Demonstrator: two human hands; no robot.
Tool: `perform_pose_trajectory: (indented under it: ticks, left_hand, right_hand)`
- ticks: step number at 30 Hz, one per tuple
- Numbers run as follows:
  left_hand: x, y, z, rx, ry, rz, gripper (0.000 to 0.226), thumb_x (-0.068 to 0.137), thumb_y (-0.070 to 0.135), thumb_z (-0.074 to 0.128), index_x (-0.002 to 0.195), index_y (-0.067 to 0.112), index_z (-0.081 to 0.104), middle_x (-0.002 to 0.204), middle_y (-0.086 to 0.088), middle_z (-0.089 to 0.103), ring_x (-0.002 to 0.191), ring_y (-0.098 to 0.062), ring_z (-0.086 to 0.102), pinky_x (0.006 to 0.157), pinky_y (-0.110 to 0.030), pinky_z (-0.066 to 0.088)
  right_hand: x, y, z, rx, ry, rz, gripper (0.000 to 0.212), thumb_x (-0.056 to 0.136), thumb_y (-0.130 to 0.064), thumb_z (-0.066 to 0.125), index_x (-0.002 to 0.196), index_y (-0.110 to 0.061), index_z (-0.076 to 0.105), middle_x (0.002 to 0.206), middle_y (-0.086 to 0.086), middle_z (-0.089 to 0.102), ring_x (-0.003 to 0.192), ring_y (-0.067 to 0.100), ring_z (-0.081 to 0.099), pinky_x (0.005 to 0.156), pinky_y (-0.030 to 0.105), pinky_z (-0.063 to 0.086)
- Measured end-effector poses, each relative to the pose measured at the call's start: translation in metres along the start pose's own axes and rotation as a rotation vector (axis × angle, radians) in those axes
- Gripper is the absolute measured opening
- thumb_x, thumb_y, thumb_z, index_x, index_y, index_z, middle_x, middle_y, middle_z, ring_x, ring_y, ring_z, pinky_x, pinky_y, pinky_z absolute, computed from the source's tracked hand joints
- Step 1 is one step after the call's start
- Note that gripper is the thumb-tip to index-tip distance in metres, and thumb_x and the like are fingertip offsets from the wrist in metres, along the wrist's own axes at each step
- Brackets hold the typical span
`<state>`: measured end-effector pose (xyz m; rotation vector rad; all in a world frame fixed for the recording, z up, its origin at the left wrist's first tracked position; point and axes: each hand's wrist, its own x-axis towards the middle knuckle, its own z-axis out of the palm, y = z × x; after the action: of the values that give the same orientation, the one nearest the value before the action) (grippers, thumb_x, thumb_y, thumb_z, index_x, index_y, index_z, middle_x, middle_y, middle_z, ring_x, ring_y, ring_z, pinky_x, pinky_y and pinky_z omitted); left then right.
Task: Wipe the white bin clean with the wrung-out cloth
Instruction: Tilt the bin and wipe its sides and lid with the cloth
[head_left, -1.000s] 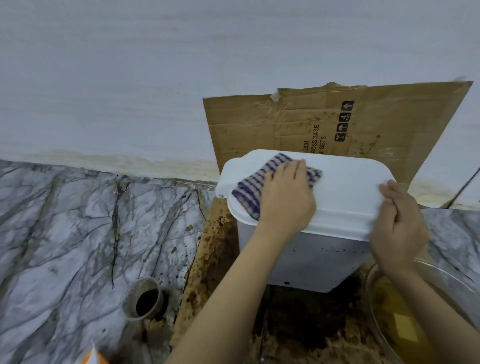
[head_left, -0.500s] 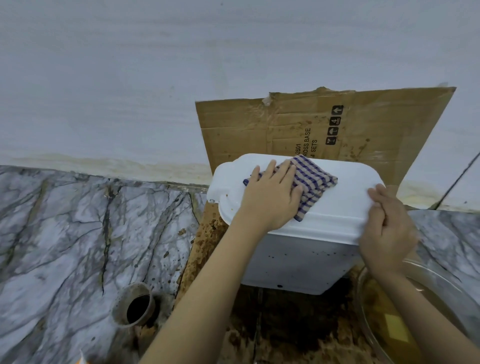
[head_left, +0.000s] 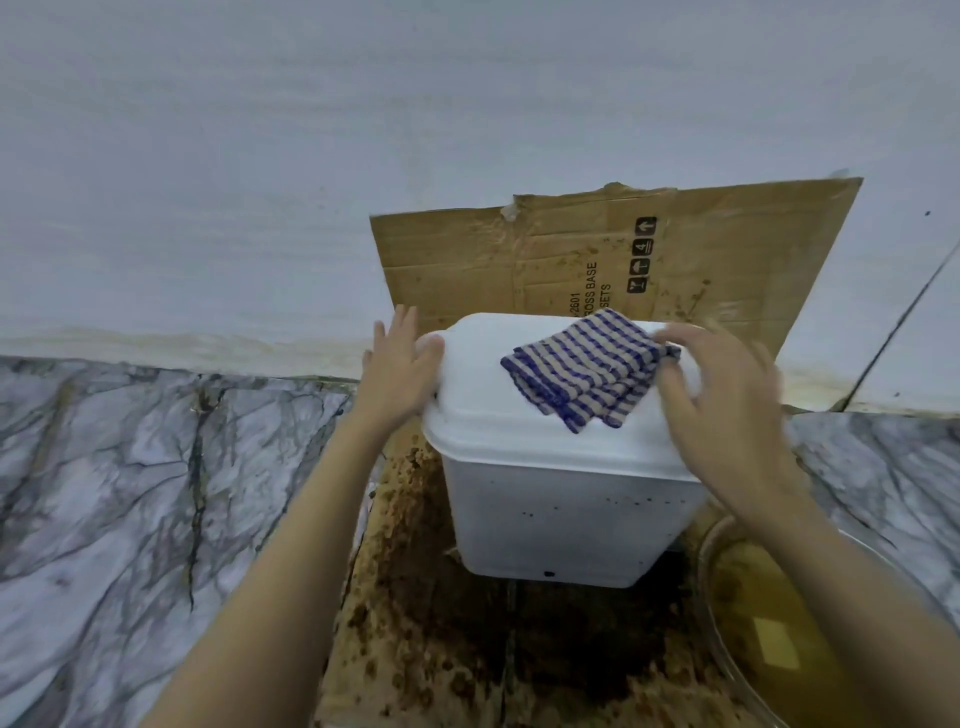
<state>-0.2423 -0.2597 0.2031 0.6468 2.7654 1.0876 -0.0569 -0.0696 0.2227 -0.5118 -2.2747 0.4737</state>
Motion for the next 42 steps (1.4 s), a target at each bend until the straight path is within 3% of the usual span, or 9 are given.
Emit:
perform_pose_trajectory:
  ticks: [3, 7, 16, 21, 26, 30, 34, 39, 42]
  left_hand:
    - [0.003, -0.016, 0.005, -0.280, -0.100, -0.046, 0.068, 0.094, 0.057, 0.032, 0.150, 0.020, 0.019, 0.158, 0.001, 0.018, 0.144, -0.023, 0.016, 0.117, -0.049, 0.015]
    - [0.000, -0.022, 0.012, -0.544, -0.068, -0.068, 0.066, 0.092, 0.057, 0.039, 0.147, 0.023, 0.027, 0.152, 0.001, 0.031, 0.136, -0.021, 0.034, 0.111, -0.050, 0.031]
    - [0.003, -0.030, 0.012, -0.700, -0.113, -0.059, 0.055, 0.099, 0.044, 0.036, 0.147, 0.020, 0.025, 0.153, -0.003, 0.028, 0.136, -0.021, 0.033, 0.111, -0.047, 0.031]
    - [0.000, -0.031, 0.013, -0.699, -0.095, 0.014, 0.055, 0.096, 0.048, 0.035, 0.142, 0.017, 0.034, 0.144, -0.005, 0.041, 0.130, -0.019, 0.042, 0.110, -0.045, 0.034]
    - [0.005, -0.035, 0.017, -0.674, -0.087, 0.077, 0.060, 0.087, 0.053, 0.032, 0.131, 0.015, 0.045, 0.128, -0.005, 0.052, 0.117, -0.020, 0.051, 0.103, -0.046, 0.040]
    - [0.004, -0.037, 0.019, -0.695, -0.063, 0.108, 0.028, 0.100, 0.036, 0.031, 0.118, 0.020, 0.047, 0.118, 0.000, 0.053, 0.109, -0.016, 0.053, 0.099, -0.041, 0.044]
    - [0.008, -0.037, 0.021, -0.682, -0.039, 0.127, 0.028, 0.100, 0.035, 0.031, 0.118, 0.022, 0.048, 0.118, -0.002, 0.054, 0.109, -0.018, 0.053, 0.097, -0.043, 0.045]
    - [0.009, -0.038, 0.023, -0.711, -0.026, 0.140, 0.024, 0.095, 0.039, 0.032, 0.104, 0.030, 0.052, 0.106, 0.005, 0.056, 0.102, -0.014, 0.054, 0.097, -0.041, 0.045]
    - [0.009, -0.039, 0.025, -0.733, -0.023, 0.127, 0.025, 0.092, 0.044, 0.033, 0.103, 0.034, 0.053, 0.107, 0.004, 0.058, 0.106, -0.018, 0.056, 0.098, -0.047, 0.044]
  right_hand:
    - [0.038, -0.033, 0.022, 0.000, -0.414, -0.221, 0.031, 0.098, -0.028, 0.042, 0.124, -0.026, 0.060, 0.143, 0.000, 0.046, 0.140, 0.026, 0.028, 0.111, 0.047, 0.019]
    - [0.056, -0.045, 0.060, -0.222, -0.845, -0.186, 0.041, 0.101, -0.046, 0.022, 0.139, -0.043, 0.037, 0.158, -0.009, 0.016, 0.146, 0.023, 0.003, 0.112, 0.059, -0.001]
    - [0.026, -0.105, 0.085, -0.103, -0.909, -0.246, 0.050, 0.099, -0.043, 0.031, 0.148, -0.034, 0.021, 0.159, -0.006, 0.011, 0.146, 0.018, 0.000, 0.113, 0.052, -0.010]
    - [0.014, -0.103, 0.079, -0.017, -0.792, -0.214, 0.063, 0.085, -0.035, 0.058, 0.140, -0.026, 0.027, 0.142, -0.002, 0.037, 0.134, 0.019, 0.031, 0.117, 0.046, 0.006]
    - [0.006, -0.118, 0.079, -0.015, -0.685, -0.148, 0.062, 0.083, -0.029, 0.060, 0.136, -0.022, 0.028, 0.116, -0.003, 0.043, 0.119, 0.019, 0.041, 0.114, 0.042, 0.017]
    - [-0.008, -0.115, 0.074, -0.083, -0.624, -0.098, 0.059, 0.083, -0.030, 0.059, 0.133, -0.021, 0.029, 0.137, 0.000, 0.037, 0.133, 0.021, 0.029, 0.113, 0.040, 0.018]
    - [-0.010, -0.105, 0.069, -0.090, -0.602, -0.025, 0.063, 0.082, -0.036, 0.060, 0.134, -0.021, 0.026, 0.142, -0.002, 0.031, 0.140, 0.017, 0.020, 0.117, 0.038, 0.008]
    - [-0.001, -0.125, 0.093, -0.084, -0.546, -0.042, 0.060, 0.085, -0.036, 0.056, 0.135, -0.017, 0.029, 0.138, 0.000, 0.035, 0.133, 0.018, 0.029, 0.114, 0.037, 0.018]
    - [0.000, -0.130, 0.102, -0.174, -0.507, -0.039, 0.052, 0.090, -0.040, 0.050, 0.132, -0.013, 0.034, 0.146, 0.007, 0.031, 0.141, 0.025, 0.019, 0.116, 0.041, 0.014]
